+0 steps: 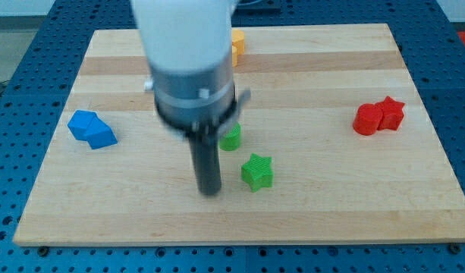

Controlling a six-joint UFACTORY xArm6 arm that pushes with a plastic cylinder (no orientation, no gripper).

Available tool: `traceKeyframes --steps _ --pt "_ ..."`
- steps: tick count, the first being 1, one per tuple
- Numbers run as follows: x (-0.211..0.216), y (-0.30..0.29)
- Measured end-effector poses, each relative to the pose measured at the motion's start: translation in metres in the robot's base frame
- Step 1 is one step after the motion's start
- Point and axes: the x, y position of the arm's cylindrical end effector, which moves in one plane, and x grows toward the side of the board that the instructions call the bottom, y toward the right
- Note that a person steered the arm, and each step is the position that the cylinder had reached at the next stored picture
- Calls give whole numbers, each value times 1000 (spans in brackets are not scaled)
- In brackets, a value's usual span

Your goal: Move green star into green circle

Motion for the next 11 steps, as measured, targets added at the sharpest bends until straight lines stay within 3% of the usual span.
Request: traceKeyframes --steps 1,2,3,5,7,9,10,11 --pt "32 7" --pt "4 90" --pt "-43 117" --pt "-43 80" --pt "-69 103" --pt "-3 88" --pt "-5 50" --pt "-66 17"
